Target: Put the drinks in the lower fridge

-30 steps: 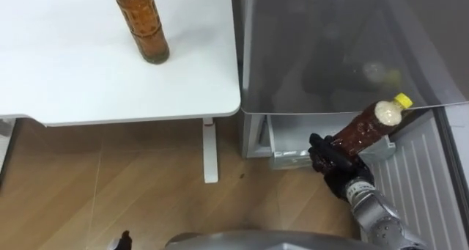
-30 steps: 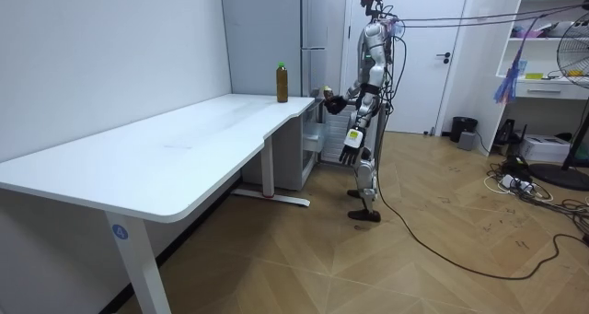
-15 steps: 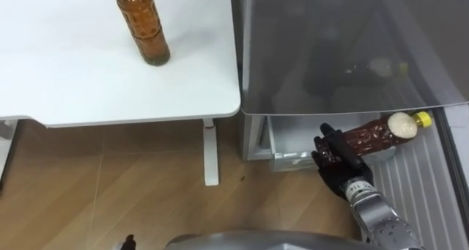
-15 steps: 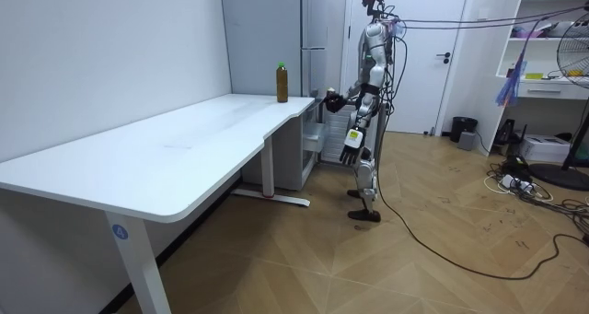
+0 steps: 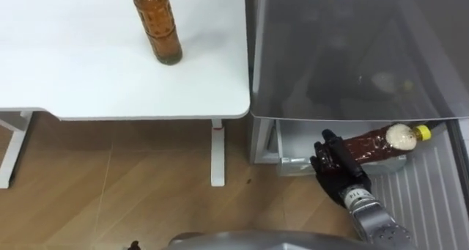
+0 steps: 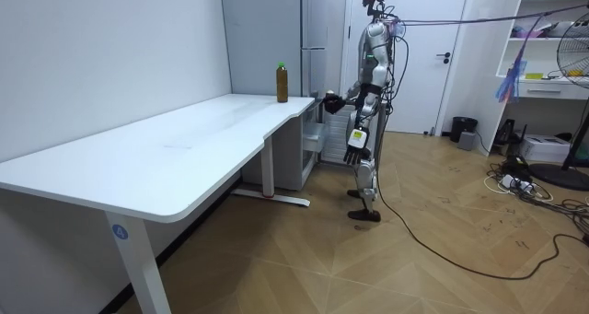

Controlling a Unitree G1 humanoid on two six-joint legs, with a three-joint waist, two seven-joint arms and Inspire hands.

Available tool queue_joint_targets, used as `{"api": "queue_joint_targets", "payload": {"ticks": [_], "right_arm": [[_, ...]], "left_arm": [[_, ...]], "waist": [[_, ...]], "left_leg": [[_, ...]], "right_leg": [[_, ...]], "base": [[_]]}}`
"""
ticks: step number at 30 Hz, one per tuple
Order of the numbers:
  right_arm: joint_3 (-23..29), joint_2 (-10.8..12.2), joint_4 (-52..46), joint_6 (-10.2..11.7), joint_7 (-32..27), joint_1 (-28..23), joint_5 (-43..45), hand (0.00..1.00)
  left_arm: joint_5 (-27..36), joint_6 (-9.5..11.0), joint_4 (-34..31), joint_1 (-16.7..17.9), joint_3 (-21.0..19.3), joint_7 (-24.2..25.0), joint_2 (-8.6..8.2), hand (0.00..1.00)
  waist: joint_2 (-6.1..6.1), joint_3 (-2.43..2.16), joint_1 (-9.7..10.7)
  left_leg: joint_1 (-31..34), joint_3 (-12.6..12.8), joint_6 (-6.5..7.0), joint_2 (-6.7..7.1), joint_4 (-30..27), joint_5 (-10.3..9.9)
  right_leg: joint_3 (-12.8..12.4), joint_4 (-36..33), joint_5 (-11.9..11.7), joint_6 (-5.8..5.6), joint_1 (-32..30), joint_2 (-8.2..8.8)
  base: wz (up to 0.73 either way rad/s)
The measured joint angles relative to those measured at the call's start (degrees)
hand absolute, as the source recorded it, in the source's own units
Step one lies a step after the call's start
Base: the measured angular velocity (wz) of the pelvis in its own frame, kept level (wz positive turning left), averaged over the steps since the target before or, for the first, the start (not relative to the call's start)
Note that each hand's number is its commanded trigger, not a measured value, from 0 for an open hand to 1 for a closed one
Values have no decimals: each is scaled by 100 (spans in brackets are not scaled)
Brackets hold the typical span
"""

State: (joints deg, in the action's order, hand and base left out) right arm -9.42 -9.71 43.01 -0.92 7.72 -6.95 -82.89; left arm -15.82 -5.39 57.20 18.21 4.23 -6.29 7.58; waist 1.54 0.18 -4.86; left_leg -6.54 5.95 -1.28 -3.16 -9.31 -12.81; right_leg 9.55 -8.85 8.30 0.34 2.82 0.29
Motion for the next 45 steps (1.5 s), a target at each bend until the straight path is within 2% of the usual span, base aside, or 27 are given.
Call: {"api": "queue_joint_targets", "payload": {"ticks": [5, 7, 10, 13, 15, 18, 20, 24, 28, 30, 33, 35, 40, 41, 42, 43, 45], "right_arm": [[-9, 4, 427, -32, 128, 308, -62, 100], [-13, 15, 545, -53, 135, 464, -117, 100], [-11, 13, 992, -115, 166, 896, -344, 100], [-6, 23, 1274, -171, 187, 1286, -357, 100], [-2, 6, 1611, -170, 256, 1529, -347, 100], [132, 2, 2136, -231, 256, 2046, -437, 100], [194, -30, 2349, -290, 319, 2260, -430, 100], [426, -88, 2710, -307, 330, 2650, -426, 100], [525, -279, 2888, -513, 321, 3038, -402, 100], [664, -383, 3046, -565, 294, 3348, -458, 100], [791, -552, 3138, -628, 253, 3541, -484, 100], [893, -576, 3139, -656, 215, 3590, -486, 100], [1213, -687, 3140, -751, 104, 3725, -485, 100], [1299, -750, 3140, -771, 102, 3806, -484, 94], [1311, -811, 3140, -795, 100, 3900, -483, 52], [1310, -835, 3140, -798, 100, 3948, -485, 0], [1310, -895, 3141, -799, 100, 4019, -491, 0]], "left_arm": [[14, -100, 22, -102, 0, 105, 34, 0], [61, -125, 30, -164, -3, 143, 34, 0], [59, -188, 126, -418, 1, 175, 37, 0], [63, -219, 150, -564, 76, 178, 58, 0], [121, -205, 384, -828, 280, 211, 155, 0], [174, -204, 532, -1037, 282, 319, 181, 0], [179, -212, 580, -1123, 285, 355, 182, 0], [217, -215, 588, -1207, 351, 347, 187, 0], [572, -229, 650, -1238, 453, 366, 214, 0], [865, -335, 766, -1398, 534, 460, 230, 0], [1089, -318, 832, -1610, 531, 474, 261, 0], [1161, -282, 822, -1675, 520, 464, 270, 0], [1181, -284, 827, -1680, 500, 436, 269, 0], [1181, -286, 824, -1680, 500, 418, 269, 0], [1179, -289, 823, -1678, 499, 413, 272, 0], [1179, -294, 825, -1675, 500, 411, 273, 0], [1180, -314, 834, -1661, 501, 411, 276, 0]], "waist": [[24, 8, -12], [28, -2, -29], [24, 15, -40], [76, 42, -29], [101, 66, -37], [129, 88, -49], [154, 111, -85], [163, 124, -323], [132, 149, -350], [102, 181, -361], [31, 231, -448], [-26, 268, -502], [-65, 277, -505], [-67, 277, -508], [-72, 277, -511], [-72, 278, -513], [-71, 277, -533]], "left_leg": [[159, 0, 1, 0, -49, 1], [313, 3, 2, 3, -92, 2], [546, -6, 6, 0, -165, 5], [767, -18, 13, 2, -234, 9], [952, -40, 17, -3, -257, 16], [1195, -38, 32, 37, -254, 108], [1350, -35, 46, 55, -246, 154], [1720, -32, 71, 82, -255, 230], [2067, 3, 94, 126, -252, 349], [2295, 8, 116, 174, -249, 426], [2452, 25, 139, 213, -244, 484], [2503, 40, 145, 224, -250, 494], [2666, 53, 193, 285, -252, 545], [2744, 80, 212, 304, -254, 559], [2826, 131, 229, 310, -253, 573], [2859, 149, 234, 313, -253, 578], [2921, 161, 246, 326, -254, 590]], "right_leg": [[31, -13, -6, 8, -124, 9], [34, -87, -6, 9, -251, 22], [72, -202, -29, 29, -515, 46], [110, -252, -37, 35, -713, 65], [157, -304, -50, 56, -903, 75], [165, -404, -60, 66, -1208, 129], [167, -419, -100, 72, -1382, 150], [153, -449, -193, 84, -1771, 174], [206, -545, -223, 91, -2134, 253], [212, -663, -231, 96, -2419, 315], [208, -786, -232, 95, -2635, 374], [191, -805, -235, 95, -2698, 384], [203, -848, -251, 76, -2878, 474], [201, -908, -249, 69, -2987, 491], [183, -917, -265, 54, -3085, 503], [178, -919, -274, 51, -3121, 509], [169, -926, -290, 42, -3191, 530]], "base": [[5], [0], [0], [1], [0], [0], [-2], [-2], [9], [2], [4], [-4], [0], [0], [0], [-4], [0]]}}
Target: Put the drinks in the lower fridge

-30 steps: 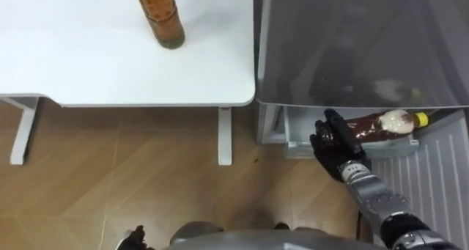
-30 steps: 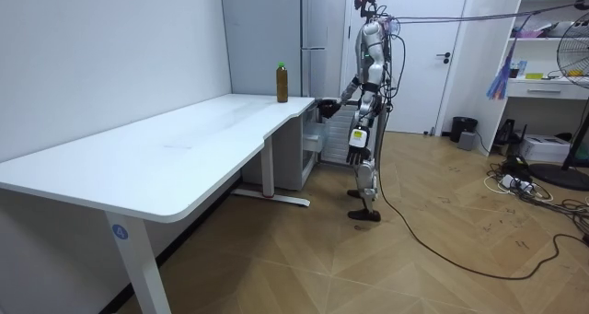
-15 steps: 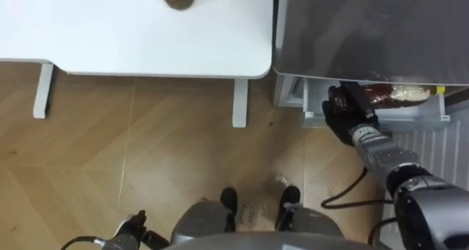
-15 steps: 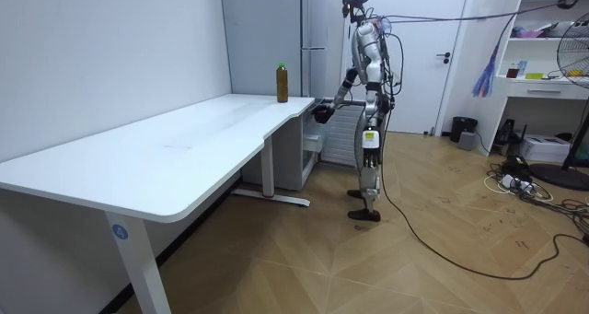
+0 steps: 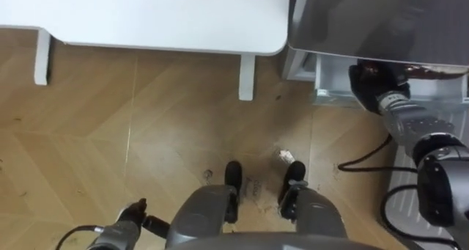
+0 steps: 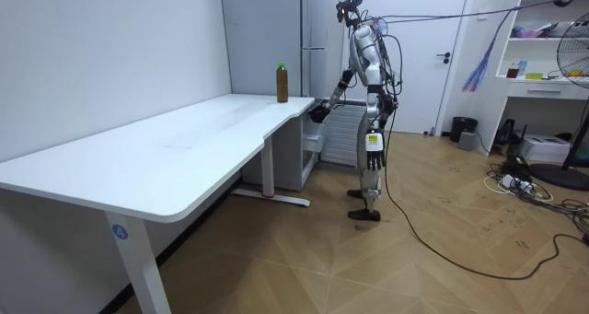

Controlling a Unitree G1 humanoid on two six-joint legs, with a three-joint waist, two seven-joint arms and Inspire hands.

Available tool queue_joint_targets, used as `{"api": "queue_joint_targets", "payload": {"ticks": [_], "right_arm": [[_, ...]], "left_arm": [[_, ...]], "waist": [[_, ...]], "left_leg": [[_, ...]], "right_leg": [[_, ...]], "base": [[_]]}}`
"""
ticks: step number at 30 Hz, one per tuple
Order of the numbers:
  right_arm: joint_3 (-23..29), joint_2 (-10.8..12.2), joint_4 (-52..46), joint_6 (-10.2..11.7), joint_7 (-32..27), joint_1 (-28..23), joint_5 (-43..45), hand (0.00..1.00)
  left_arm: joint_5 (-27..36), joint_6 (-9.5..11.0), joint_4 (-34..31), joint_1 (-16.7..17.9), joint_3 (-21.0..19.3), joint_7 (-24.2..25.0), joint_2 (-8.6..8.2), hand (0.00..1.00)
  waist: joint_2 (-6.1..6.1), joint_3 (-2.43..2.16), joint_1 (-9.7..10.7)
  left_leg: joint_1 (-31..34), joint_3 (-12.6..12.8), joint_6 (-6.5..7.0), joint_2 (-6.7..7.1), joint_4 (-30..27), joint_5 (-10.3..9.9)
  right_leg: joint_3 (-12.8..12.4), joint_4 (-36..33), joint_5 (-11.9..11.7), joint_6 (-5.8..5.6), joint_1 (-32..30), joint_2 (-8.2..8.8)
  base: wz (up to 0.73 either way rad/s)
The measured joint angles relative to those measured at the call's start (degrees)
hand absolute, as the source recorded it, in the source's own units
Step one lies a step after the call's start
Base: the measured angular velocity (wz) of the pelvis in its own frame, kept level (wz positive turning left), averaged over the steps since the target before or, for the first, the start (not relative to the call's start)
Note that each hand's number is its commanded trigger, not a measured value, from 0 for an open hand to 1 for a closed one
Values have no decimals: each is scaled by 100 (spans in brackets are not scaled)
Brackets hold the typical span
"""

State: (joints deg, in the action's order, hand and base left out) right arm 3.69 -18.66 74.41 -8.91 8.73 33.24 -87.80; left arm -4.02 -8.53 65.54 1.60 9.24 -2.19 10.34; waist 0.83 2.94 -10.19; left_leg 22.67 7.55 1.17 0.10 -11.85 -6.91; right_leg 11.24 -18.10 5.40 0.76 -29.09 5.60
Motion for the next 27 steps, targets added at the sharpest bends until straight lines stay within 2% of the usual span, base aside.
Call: {"api": "queue_joint_targets", "payload": {"ticks": [6, 16, 21, 27], "right_arm": [[2, -120, 106, -178, -27, 99, 26, 0], [2, -198, 195, -234, -50, 105, 58, 0], [6, -275, 277, -247, -51, 105, 253, 0], [4, -341, 353, -247, -95, 105, 279, 0]], "left_arm": [[-4, -17, 4, 11, 0, 15, 7, 0], [-52, -34, 49, 12, -7, 97, 29, 0], [-58, -34, 100, 19, -12, 282, 153, 0], [-52, -32, 86, 30, -4, 353, 188, 0]], "waist": [[1, -1, -30], [4, -4, -78], [5, -5, -93], [-5, 1, -109]], "left_leg": [[30, 6, 7, 15, 0, 4], [58, 25, 20, 22, -4, 13], [57, 11, 21, 27, -72, 13], [57, -4, 34, 52, -118, 21]], "right_leg": [[3, 4, -6, -9, -30, 37], [20, -61, -12, -7, -95, 39], [35, -101, -17, -6, -70, 46], [59, -172, -14, -8, -66, 122]], "base": [[0], [0], [1], [3]]}}
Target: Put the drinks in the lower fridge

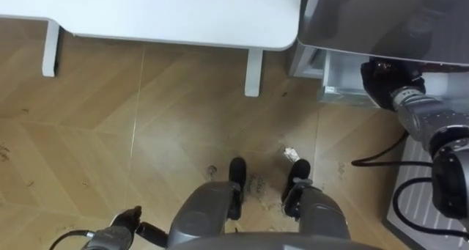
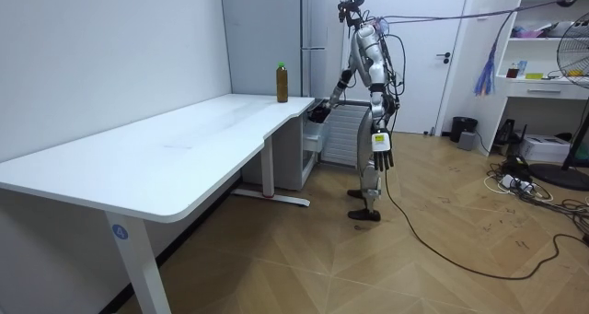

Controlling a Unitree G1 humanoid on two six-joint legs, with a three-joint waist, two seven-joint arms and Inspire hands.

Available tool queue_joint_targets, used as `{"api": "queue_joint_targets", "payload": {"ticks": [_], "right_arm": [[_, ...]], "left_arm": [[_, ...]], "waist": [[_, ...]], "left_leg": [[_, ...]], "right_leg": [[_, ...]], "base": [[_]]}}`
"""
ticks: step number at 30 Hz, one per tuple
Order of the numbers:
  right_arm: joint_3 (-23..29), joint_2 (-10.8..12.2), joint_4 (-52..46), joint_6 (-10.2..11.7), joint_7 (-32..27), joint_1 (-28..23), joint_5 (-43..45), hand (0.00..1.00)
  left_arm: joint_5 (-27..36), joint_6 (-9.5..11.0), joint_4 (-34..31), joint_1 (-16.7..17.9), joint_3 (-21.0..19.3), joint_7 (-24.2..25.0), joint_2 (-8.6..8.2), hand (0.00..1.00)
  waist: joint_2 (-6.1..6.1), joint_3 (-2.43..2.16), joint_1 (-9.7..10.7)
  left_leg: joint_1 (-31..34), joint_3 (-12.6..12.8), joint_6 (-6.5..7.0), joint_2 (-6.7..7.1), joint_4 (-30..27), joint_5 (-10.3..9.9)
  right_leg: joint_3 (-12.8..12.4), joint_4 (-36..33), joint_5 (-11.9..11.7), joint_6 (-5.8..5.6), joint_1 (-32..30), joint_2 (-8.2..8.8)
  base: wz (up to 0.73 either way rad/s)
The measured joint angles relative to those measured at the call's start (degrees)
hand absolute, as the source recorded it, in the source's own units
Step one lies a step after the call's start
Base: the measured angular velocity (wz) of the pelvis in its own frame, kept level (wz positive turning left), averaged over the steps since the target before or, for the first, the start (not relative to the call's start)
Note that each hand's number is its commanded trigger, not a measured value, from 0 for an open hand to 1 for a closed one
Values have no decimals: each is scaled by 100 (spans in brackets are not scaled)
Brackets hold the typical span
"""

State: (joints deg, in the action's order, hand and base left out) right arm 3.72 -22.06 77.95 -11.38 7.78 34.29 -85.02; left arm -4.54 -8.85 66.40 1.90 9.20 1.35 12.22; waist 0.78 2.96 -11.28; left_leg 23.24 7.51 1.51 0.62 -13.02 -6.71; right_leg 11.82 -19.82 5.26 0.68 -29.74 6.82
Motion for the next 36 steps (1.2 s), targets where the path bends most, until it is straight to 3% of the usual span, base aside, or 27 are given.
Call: {"api": "queue_joint_targets", "payload": {"ticks": [10, 17, 25, 30, 31, 32, 36], "right_arm": [[1, 4, 271, 2, -233, -13, 139, 0], [-2, 10, 389, -5, -310, -14, 273, 0], [0, 11, 593, -83, -353, -94, 319, 0], [2, 10, 593, -75, -357, -224, 360, 0], [2, 10, 593, -72, -362, -230, 360, 85], [2, 10, 593, -70, -394, -237, 360, 100], [2, 10, 593, -66, -411, -238, 359, 100]], "left_arm": [[0, 68, -178, 1, -1, -114, 5, 0], [9, 144, -236, -12, 1, -123, 5, 0], [63, 123, -200, -20, 9, -127, 0, 0], [57, 90, -61, -25, 2, -156, 2, 0], [57, 70, -51, -25, 2, -171, 2, 0], [56, 42, -34, -25, 2, -196, 3, 0], [55, 36, 1, -26, 3, -226, 3, 0]], "waist": [[-101, 11, 86], [-101, 8, 122], [-101, 5, 169], [-160, -19, 203], [-163, -19, 212], [-164, -20, 224], [-160, -27, 233]], "left_leg": [[-89, -21, 2, -2, -42, 1], [-193, -9, 2, -22, -37, 0], [-319, -26, 2, -1, -29, 0], [-305, -20, 28, 0, -47, 15], [-302, -19, 32, 0, -52, 17], [-301, -17, 36, 0, -56, 20], [-299, -13, 62, -1, -66, 36]], "right_leg": [[114, 145, -3, -23, 249, -18], [117, 226, -26, -56, 389, -13], [232, 317, -44, -64, 589, -24], [252, 324, -84, -60, 593, -20], [253, 326, -90, -59, 593, -19], [255, 327, -102, -59, 592, -19], [258, 321, -141, -42, 589, -18]], "base": [[7], [0], [4], [0], [0], [0], [0]]}}
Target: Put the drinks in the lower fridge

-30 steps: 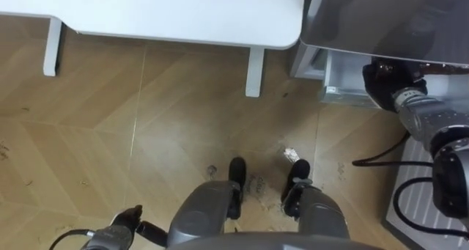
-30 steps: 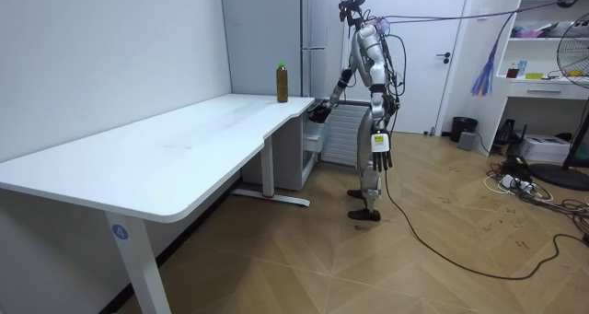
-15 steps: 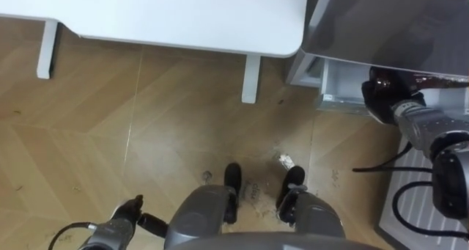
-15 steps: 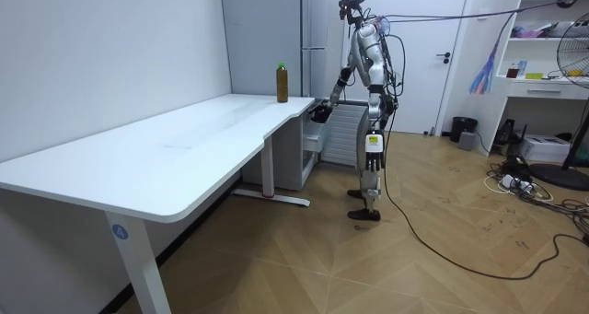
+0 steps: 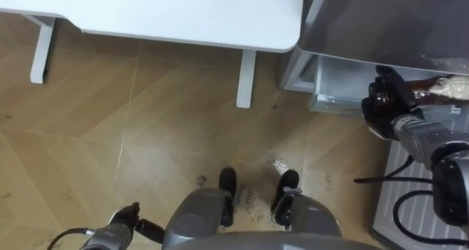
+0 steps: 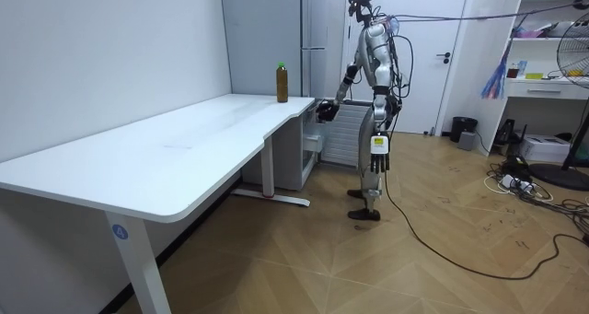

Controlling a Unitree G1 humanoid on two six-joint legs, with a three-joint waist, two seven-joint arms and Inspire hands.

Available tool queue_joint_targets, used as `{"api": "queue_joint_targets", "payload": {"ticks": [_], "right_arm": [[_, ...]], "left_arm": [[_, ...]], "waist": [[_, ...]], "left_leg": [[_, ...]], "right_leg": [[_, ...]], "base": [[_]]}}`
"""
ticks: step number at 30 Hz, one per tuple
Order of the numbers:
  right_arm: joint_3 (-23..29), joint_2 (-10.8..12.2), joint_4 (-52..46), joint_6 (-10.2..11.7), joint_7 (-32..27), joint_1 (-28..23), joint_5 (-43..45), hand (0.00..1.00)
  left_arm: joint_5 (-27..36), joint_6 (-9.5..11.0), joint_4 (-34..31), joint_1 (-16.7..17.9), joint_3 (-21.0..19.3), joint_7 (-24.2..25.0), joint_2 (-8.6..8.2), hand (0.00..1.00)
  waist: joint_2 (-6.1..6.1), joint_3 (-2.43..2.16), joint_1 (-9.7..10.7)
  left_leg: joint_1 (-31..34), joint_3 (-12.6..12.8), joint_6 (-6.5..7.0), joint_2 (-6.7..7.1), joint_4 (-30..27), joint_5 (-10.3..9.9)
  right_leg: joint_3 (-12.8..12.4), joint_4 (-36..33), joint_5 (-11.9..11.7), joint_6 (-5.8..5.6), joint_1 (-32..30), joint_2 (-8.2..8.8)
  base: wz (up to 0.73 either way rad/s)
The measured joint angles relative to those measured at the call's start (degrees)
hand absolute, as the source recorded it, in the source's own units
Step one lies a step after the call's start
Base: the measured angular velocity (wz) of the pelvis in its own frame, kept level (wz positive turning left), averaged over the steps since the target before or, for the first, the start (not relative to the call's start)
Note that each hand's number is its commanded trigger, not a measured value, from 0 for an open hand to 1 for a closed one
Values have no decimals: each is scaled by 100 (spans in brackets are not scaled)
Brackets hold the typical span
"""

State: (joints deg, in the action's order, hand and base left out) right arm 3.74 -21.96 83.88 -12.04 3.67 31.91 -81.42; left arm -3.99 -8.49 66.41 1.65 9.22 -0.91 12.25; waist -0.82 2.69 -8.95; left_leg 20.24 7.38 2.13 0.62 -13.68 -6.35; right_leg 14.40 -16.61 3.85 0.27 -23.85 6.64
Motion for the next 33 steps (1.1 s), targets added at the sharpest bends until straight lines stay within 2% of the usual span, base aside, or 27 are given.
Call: {"api": "queue_joint_targets", "payload": {"ticks": [1, 3, 5, 14, 21, 33], "right_arm": [[0, 0, 0, 1, -4, 0, -1, 100], [0, 0, -20, 22, -88, 8, -18, 100], [0, 0, -29, 68, -117, 32, -25, 100], [-1, 1, -31, 253, -170, 172, -34, 100], [-27, -1, -253, 331, -180, 153, 11, 100], [-19, 0, -337, 396, -179, 154, -2, 100]], "left_arm": [[0, -1, 0, 0, 6, -4, 0, 0], [0, -17, 0, -3, 79, -21, -2, 0], [0, -16, -1, -17, 139, -72, -4, 0], [-1, -15, 1, -28, 175, -363, -4, 0], [-2, 10, 11, -30, 170, -370, 12, 0], [-9, 58, 17, -30, 235, -346, 17, 0]], "waist": [[2, -5, 3], [19, -55, 10], [28, -66, 28], [28, -65, 26], [23, -61, -83], [-5, -36, -72]], "left_leg": [[0, -1, 3, 0, -1, 2], [7, -2, 17, 1, -4, 12], [8, -2, 22, 4, -10, 15], [138, 26, 28, 4, -3, 21], [269, 147, 29, 1, -3, 20], [278, 181, 29, -34, 11, 19]], "right_leg": [[3, -3, -3, 2, 0, 1], [9, -12, -15, 5, -4, 10], [12, -23, -17, 4, -4, 18], [-24, -39, -40, 5, -163, 15], [-151, -123, -39, 6, -394, 12], [-154, -101, -35, 2, -396, 11]], "base": [[0], [0], [0], [0], [-8], [0]]}}
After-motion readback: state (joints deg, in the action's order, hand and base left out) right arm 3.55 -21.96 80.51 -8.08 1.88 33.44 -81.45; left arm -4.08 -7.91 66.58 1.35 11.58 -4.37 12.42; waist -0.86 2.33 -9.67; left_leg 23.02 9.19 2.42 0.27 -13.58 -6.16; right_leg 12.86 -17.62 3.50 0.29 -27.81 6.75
